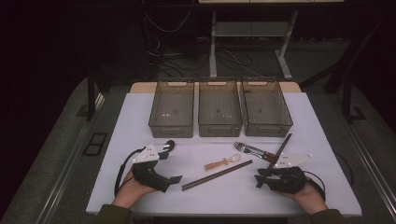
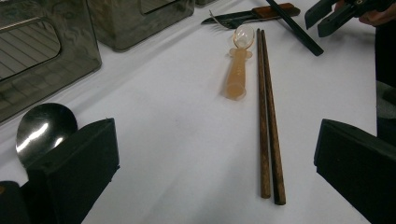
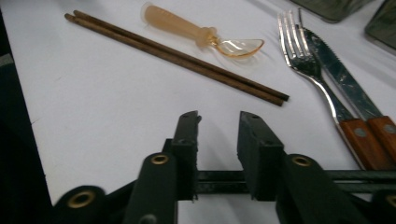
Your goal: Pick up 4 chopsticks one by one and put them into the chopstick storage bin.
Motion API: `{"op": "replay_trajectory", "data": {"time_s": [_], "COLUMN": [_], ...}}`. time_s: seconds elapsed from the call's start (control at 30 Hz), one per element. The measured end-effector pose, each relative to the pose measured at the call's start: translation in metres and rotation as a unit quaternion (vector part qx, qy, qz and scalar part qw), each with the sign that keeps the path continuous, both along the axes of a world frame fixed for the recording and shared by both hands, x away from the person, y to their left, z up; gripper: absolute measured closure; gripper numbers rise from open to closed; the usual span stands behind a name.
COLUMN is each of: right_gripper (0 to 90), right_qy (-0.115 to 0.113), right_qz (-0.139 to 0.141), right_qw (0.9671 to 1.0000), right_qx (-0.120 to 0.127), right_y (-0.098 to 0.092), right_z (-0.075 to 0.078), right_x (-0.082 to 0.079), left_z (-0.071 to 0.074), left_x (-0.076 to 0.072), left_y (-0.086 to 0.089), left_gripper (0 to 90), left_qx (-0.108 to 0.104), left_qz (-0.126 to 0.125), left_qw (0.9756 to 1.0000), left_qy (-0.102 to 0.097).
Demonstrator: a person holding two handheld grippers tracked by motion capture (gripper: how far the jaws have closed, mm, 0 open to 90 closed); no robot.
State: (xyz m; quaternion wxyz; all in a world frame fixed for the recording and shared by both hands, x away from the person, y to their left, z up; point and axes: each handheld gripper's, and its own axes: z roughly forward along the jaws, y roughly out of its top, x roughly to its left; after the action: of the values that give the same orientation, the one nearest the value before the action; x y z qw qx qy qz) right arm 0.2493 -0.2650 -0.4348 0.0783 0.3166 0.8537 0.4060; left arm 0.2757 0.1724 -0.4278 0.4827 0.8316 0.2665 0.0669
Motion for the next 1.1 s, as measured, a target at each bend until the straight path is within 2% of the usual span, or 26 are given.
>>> {"op": "replay_trajectory", "data": {"time_s": [0.27,0.43,0.8,1.1], "right_gripper": [85.7,89.4,89.7,89.7], "right_qy": [0.011,0.016,0.022,0.025], "right_qz": [0.023,0.026,0.030,0.029], "right_qw": [0.9994,0.9988,0.9974,0.9970], "right_qx": [-0.025,-0.039,-0.061,-0.067], "right_y": [0.011,0.015,0.017,0.014], "right_z": [-0.004,-0.007,-0.010,-0.010], "right_x": [-0.001,0.001,0.002,-0.001], "left_z": [0.000,0.000,0.000,-0.001], "left_x": [0.000,0.000,0.000,0.000], "left_y": [0.000,0.000,0.000,0.000], "left_gripper": [0.0,0.0,0.0,0.0], "left_qx": [0.000,0.001,0.001,0.001], "left_qz": [0.000,0.000,-0.001,-0.001], "left_qw": [1.0000,1.0000,1.0000,1.0000], "left_qy": [0.000,0.001,0.001,0.001]}}
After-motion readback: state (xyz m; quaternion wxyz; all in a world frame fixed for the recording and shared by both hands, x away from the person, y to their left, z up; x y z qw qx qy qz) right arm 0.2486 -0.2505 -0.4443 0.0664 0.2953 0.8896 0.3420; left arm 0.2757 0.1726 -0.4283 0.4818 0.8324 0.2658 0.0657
